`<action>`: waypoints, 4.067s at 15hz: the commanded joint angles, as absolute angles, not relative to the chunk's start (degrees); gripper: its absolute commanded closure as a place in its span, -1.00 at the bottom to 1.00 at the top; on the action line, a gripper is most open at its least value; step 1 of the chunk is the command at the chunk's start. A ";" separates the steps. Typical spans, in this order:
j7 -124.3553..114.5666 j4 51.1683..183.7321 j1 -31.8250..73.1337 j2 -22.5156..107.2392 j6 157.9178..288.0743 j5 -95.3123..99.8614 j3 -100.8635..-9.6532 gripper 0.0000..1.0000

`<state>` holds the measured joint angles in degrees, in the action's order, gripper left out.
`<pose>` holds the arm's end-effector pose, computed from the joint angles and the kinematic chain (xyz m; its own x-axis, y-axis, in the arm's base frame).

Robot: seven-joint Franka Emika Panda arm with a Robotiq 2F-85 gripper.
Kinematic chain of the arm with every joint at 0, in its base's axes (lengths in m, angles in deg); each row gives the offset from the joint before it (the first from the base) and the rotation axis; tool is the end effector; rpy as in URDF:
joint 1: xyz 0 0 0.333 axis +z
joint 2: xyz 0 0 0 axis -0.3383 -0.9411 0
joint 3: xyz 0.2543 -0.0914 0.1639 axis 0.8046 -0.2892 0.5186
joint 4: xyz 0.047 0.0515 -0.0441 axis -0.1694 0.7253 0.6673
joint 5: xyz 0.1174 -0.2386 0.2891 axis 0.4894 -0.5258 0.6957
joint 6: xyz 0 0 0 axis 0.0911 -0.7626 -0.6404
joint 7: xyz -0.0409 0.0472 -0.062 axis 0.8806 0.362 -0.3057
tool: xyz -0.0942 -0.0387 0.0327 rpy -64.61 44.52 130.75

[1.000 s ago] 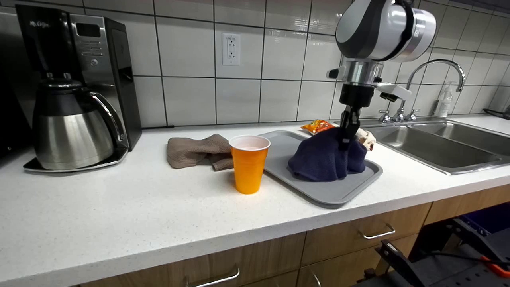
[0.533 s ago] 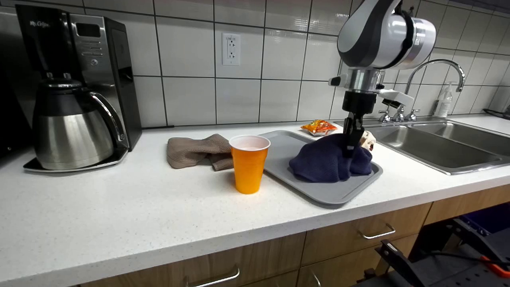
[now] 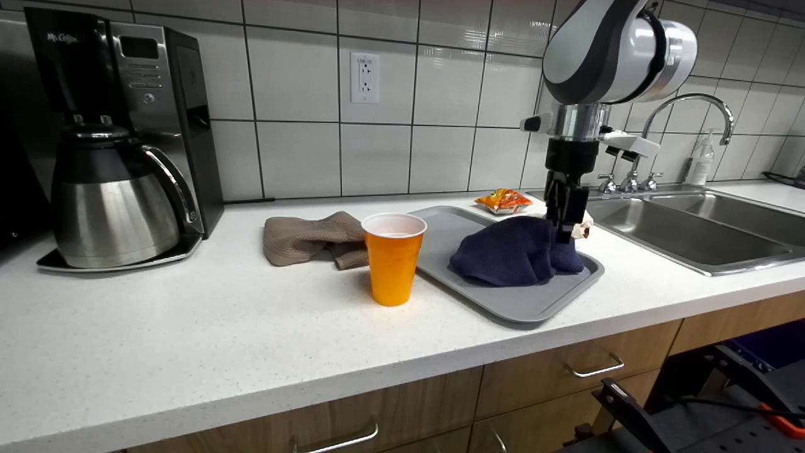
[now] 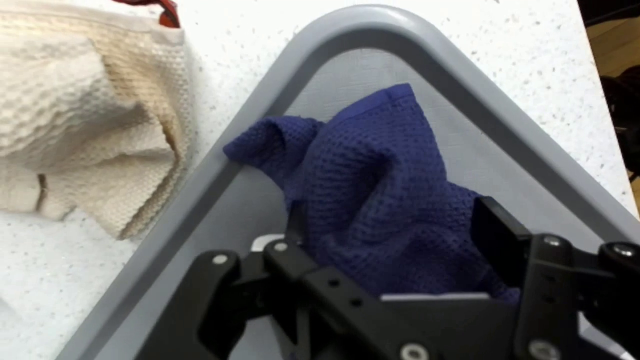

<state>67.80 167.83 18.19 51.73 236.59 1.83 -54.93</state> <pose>0.4674 -0.0421 0.2363 0.4090 0.9113 -0.0461 0.9119 -0.4101 -0.0147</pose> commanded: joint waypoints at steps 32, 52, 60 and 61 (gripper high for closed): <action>35.42 152.69 11.67 48.93 226.73 8.32 -58.84 -1.00; 26.88 151.32 11.70 46.99 231.27 5.68 -58.49 -1.00; 19.07 146.30 10.97 41.78 231.63 3.96 -59.29 -1.00; 18.61 145.58 10.76 41.00 231.68 4.11 -59.24 -1.00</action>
<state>21.80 149.03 11.88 43.96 231.63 5.37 -59.55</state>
